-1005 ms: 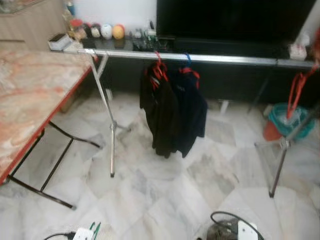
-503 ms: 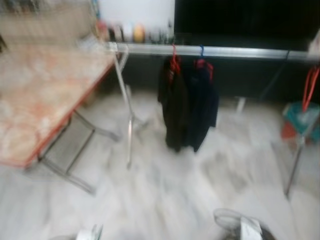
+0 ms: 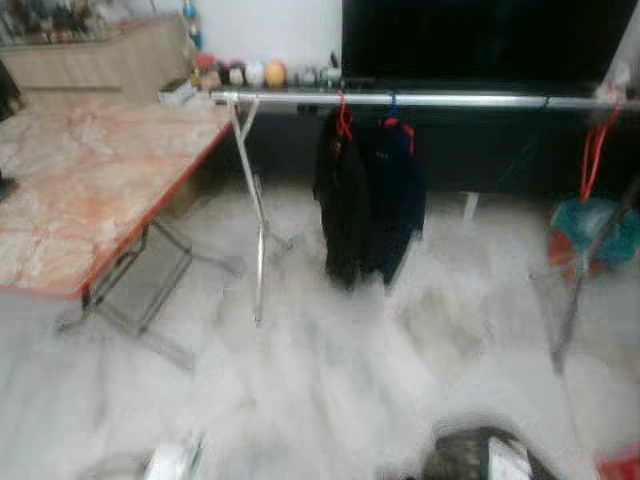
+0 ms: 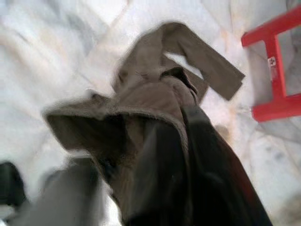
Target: Hang hanger
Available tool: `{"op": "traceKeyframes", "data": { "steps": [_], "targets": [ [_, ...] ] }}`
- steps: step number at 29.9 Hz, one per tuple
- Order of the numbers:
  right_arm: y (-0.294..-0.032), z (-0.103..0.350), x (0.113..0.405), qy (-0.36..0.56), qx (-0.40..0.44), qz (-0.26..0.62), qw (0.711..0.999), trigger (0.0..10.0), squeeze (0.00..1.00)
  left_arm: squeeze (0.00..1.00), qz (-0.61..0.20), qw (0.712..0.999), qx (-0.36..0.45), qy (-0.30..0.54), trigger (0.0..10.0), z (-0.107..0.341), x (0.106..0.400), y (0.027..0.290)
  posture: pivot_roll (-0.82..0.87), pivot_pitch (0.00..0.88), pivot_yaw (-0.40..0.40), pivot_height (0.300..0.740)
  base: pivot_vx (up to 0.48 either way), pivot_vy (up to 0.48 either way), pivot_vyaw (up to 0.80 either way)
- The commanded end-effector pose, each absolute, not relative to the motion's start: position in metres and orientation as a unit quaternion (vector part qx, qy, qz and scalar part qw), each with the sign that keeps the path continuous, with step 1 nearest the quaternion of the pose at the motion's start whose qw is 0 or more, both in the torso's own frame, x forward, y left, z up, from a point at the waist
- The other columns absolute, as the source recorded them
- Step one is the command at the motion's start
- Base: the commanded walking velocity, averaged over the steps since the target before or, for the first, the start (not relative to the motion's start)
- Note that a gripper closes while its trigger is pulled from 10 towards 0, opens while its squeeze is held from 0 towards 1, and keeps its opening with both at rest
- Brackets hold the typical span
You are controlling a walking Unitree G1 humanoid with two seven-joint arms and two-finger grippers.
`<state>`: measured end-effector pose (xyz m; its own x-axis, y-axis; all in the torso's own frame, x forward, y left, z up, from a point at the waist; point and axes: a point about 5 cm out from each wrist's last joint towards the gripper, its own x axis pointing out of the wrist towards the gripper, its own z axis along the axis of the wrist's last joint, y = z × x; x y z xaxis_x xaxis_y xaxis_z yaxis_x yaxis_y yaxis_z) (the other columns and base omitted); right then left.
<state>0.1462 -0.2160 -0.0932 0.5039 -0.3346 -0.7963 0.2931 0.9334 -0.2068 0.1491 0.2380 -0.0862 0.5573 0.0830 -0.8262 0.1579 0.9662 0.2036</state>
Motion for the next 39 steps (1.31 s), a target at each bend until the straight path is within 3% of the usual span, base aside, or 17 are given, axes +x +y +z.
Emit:
{"op": "traceKeyframes", "data": {
  "steps": [1,6,10,18,25,31,39],
  "targets": [
    [-0.218,-0.092,0.149,0.457,-0.024,-0.181,0.871,10.0,0.00,0.00,-0.019,0.873,0.125,0.472,10.0,-0.087,0.148,0.239,0.07,0.000,0.014,0.740,-0.326,0.000,0.00],
    [-0.219,-0.087,0.160,0.439,-0.023,-0.181,0.880,10.0,0.00,0.00,-0.027,0.877,0.134,0.461,10.0,-0.085,0.154,0.234,0.07,0.000,0.014,0.740,-0.063,0.000,0.00],
    [-0.221,-0.081,0.171,0.423,-0.019,-0.178,0.888,10.0,0.00,0.00,-0.026,0.896,0.134,0.422,10.0,-0.077,0.172,0.231,0.07,0.000,0.010,0.740,0.000,0.000,0.00],
    [-0.239,-0.052,0.216,0.345,-0.024,-0.173,0.922,10.0,0.00,0.00,-0.070,0.960,0.107,0.249,10.0,-0.026,0.248,0.211,0.08,0.000,0.007,0.740,0.000,0.000,0.00],
    [-0.255,-0.014,0.260,0.272,-0.037,-0.155,0.949,10.0,0.00,0.00,-0.126,0.980,0.065,0.136,10.0,0.017,0.289,0.192,0.07,0.000,0.005,0.740,0.000,0.000,0.00],
    [-0.257,0.008,0.284,0.229,-0.035,-0.143,0.962,10.0,0.00,0.00,-0.183,0.978,0.023,0.094,10.0,0.037,0.300,0.178,0.07,0.000,0.002,0.740,0.000,0.000,0.00],
    [-0.239,0.044,0.323,0.174,-0.025,-0.082,0.981,10.0,0.00,0.00,-0.295,0.952,0.014,0.085,10.0,0.054,0.305,0.158,0.07,0.000,-0.006,0.740,0.000,0.000,0.00]
  ]
}}
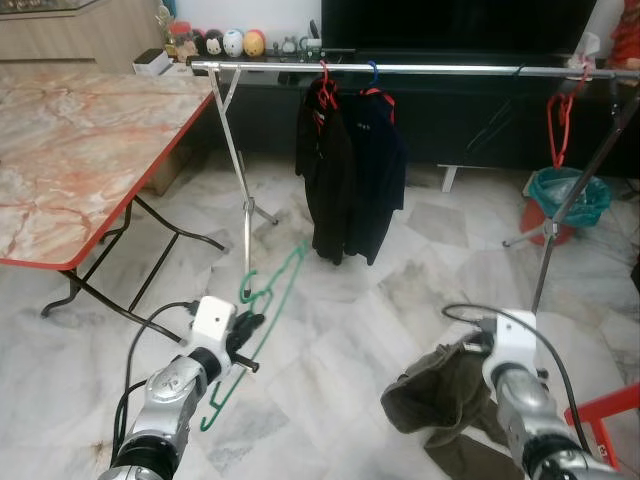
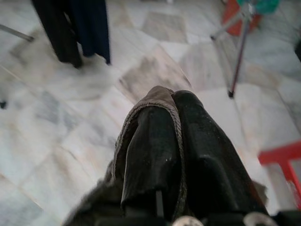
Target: Hang hanger
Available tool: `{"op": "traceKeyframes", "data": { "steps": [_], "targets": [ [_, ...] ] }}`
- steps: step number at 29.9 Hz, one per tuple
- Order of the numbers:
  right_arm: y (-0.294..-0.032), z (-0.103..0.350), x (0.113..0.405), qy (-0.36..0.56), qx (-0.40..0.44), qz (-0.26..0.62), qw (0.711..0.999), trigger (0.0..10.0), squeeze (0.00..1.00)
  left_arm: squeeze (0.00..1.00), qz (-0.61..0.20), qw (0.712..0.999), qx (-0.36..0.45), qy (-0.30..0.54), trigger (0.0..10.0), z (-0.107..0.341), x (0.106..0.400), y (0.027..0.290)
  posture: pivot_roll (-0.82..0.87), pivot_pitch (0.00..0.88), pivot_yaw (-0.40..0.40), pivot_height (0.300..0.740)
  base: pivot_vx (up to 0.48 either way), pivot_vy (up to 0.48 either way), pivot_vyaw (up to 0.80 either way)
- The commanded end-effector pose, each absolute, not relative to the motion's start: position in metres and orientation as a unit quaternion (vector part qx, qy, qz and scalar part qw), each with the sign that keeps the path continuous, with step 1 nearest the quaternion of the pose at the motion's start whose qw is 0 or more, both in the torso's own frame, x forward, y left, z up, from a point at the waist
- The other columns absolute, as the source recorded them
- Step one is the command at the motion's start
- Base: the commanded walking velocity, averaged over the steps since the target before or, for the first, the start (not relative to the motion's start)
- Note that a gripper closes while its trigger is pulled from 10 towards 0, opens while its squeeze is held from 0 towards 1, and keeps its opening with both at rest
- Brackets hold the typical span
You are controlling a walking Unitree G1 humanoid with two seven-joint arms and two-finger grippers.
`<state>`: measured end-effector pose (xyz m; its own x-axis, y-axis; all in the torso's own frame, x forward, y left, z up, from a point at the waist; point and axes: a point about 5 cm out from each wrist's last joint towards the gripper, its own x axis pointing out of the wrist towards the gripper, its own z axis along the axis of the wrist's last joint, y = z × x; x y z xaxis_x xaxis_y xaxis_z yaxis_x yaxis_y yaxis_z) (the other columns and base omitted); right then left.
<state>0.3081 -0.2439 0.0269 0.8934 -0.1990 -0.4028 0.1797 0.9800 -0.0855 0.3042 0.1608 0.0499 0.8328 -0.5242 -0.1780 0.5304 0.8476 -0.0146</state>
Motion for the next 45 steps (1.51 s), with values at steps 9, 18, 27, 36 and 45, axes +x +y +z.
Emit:
{"op": "traceKeyframes", "data": {
  "steps": [9,18,27,36,45],
  "targets": [
    [-0.210,0.083,0.358,0.125,-0.016,-0.012,0.992,10.0,0.00,0.00,-0.415,0.904,0.010,0.102,10.0,0.067,0.299,0.137,0.08,0.000,-0.012,0.740,0.000,0.000,0.00],
    [-0.203,0.082,0.361,0.145,-0.032,-0.006,0.989,10.0,0.00,0.00,-0.494,0.857,-0.010,0.143,10.0,0.070,0.281,0.134,0.09,0.000,-0.017,0.740,0.000,0.000,0.00],
    [-0.203,0.080,0.360,0.156,-0.030,-0.012,0.987,10.0,0.00,0.00,-0.524,0.834,-0.014,0.172,10.0,0.073,0.270,0.139,0.09,0.000,-0.015,0.740,0.000,0.000,0.00],
    [-0.191,0.089,0.368,0.149,-0.030,0.004,0.988,10.0,0.00,0.00,-0.503,0.845,-0.011,0.183,10.0,0.070,0.277,0.132,0.08,0.000,-0.008,0.740,0.000,0.000,0.00],
    [-0.176,0.090,0.370,0.153,-0.029,0.027,0.987,10.0,0.00,0.00,-0.500,0.845,-0.008,0.188,10.0,0.066,0.279,0.125,0.08,0.000,-0.008,0.740,0.000,0.000,0.00]
  ]
}}
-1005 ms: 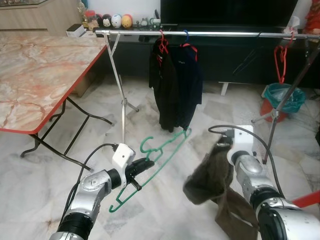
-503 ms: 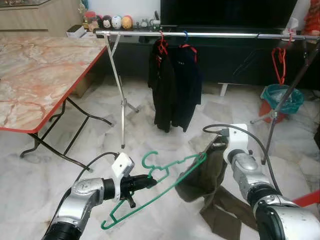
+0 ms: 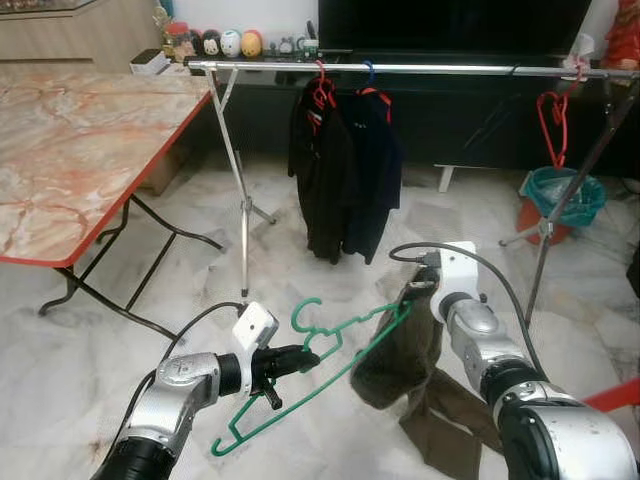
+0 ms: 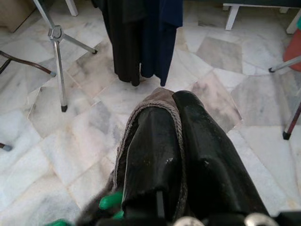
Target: Hang hanger
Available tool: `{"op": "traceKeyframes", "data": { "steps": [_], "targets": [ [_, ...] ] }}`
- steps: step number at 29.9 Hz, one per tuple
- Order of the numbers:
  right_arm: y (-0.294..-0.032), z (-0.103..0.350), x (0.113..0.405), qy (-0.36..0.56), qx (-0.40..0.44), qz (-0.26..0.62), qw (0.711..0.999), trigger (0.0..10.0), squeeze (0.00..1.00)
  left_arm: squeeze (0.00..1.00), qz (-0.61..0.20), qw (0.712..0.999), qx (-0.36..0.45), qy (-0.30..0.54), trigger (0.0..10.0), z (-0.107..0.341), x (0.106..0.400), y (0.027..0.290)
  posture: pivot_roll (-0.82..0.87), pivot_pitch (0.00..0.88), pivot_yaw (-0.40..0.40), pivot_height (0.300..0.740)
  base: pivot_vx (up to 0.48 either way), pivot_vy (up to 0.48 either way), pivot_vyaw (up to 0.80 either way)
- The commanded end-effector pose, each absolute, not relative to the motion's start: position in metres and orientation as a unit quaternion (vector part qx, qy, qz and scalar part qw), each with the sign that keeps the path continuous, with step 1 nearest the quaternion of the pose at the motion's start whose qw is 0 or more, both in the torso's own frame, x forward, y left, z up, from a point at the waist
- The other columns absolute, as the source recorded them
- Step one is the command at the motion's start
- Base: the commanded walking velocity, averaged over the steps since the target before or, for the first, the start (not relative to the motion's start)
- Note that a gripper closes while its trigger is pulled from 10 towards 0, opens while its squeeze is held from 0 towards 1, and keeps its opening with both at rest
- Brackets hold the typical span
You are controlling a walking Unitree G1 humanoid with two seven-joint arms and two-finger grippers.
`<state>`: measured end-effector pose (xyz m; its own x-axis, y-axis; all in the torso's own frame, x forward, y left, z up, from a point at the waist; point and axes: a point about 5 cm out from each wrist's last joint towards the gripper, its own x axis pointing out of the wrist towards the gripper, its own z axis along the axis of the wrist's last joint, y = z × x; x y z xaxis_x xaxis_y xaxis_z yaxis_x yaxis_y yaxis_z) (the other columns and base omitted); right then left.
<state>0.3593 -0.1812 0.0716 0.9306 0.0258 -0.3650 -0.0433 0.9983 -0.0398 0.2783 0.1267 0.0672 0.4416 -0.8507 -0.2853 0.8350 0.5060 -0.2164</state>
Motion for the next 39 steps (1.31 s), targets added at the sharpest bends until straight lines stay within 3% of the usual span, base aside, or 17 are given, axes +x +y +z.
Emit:
{"op": "traceKeyframes", "data": {
  "steps": [1,19,33,39],
  "targets": [
    [-0.173,0.090,0.370,0.154,-0.028,0.030,0.987,10.0,0.00,0.00,-0.499,0.845,-0.007,0.190,10.0,0.065,0.279,0.125,0.08,0.000,-0.008,0.740,0.000,0.000,0.00],
    [-0.155,0.110,0.380,0.125,-0.022,0.069,0.990,10.0,0.00,0.00,-0.462,0.862,0.023,0.207,10.0,0.053,0.284,0.126,0.07,0.000,-0.008,0.740,0.000,0.000,0.00],
    [-0.134,0.106,0.373,0.142,-0.007,0.111,0.984,10.0,0.00,0.00,-0.386,0.906,0.035,0.172,10.0,0.057,0.305,0.130,0.07,0.000,-0.008,0.740,0.000,0.000,0.00],
    [-0.122,0.103,0.364,0.150,-0.004,0.150,0.977,10.0,0.00,0.00,-0.411,0.897,0.006,0.164,10.0,0.060,0.304,0.125,0.06,0.000,-0.010,0.740,0.000,0.000,0.00]
  ]
}}
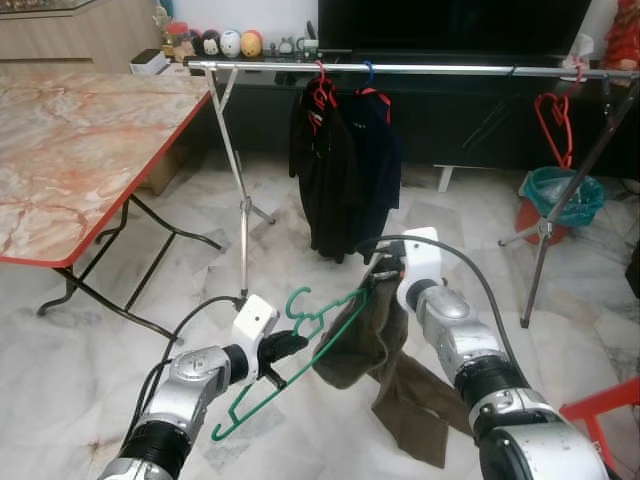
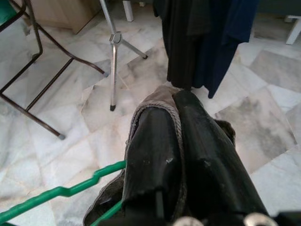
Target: Hang hanger
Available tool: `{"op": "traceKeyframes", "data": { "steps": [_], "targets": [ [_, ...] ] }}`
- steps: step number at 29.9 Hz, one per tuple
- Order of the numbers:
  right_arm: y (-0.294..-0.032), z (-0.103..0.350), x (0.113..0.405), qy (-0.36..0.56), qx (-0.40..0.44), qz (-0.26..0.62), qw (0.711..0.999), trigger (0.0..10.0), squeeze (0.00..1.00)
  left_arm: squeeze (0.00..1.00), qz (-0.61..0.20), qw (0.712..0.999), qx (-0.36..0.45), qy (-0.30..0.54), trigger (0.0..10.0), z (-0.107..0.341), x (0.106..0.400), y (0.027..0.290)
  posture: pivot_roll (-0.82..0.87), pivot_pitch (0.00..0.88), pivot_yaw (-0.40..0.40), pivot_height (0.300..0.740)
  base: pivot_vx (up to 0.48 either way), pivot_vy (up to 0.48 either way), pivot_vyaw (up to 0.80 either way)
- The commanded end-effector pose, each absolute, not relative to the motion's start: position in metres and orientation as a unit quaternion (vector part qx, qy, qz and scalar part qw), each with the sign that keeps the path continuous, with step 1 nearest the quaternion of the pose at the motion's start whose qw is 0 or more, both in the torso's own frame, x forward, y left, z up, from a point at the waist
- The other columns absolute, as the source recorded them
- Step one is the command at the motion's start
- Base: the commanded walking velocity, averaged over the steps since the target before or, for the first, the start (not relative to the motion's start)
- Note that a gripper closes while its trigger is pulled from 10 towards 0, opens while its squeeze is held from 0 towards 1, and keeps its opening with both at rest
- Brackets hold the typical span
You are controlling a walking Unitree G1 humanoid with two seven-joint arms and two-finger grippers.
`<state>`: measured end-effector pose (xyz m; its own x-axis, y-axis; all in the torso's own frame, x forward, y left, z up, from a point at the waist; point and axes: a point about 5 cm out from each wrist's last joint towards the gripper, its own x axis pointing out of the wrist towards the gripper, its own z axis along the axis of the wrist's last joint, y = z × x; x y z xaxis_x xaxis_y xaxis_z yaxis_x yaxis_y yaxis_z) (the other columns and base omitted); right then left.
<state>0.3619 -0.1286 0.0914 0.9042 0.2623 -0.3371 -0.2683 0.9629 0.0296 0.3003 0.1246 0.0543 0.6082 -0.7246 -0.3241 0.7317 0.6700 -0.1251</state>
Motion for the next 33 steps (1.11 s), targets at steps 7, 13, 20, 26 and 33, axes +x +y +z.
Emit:
{"op": "traceKeyframes", "data": {
  "steps": [7,13,20,26,33],
  "targets": [
    [-0.104,0.111,0.351,0.148,0.008,0.204,0.968,10.0,0.00,0.00,-0.409,0.898,0.005,0.162,10.0,0.059,0.304,0.123,0.06,0.000,-0.011,0.740,0.000,0.000,0.00],
    [-0.092,0.124,0.341,0.134,0.007,0.240,0.962,10.0,0.00,0.00,-0.410,0.898,0.001,0.161,10.0,0.059,0.305,0.122,0.05,0.000,-0.012,0.740,0.000,0.000,0.00],
    [-0.082,0.131,0.326,0.145,0.016,0.256,0.955,10.0,0.00,0.00,-0.398,0.904,0.010,0.155,10.0,0.060,0.308,0.121,0.06,0.000,-0.016,0.740,0.000,0.000,0.00],
    [-0.079,0.132,0.309,0.147,0.050,0.265,0.952,10.0,0.00,0.00,-0.350,0.928,0.014,0.126,10.0,0.066,0.318,0.124,0.05,0.000,-0.014,0.740,0.000,0.000,0.00],
    [-0.078,0.136,0.286,0.157,0.071,0.284,0.943,10.0,0.00,0.00,-0.325,0.942,-0.008,0.087,10.0,0.078,0.327,0.126,0.05,0.000,-0.011,0.740,0.000,0.000,0.00]
  ]
}}
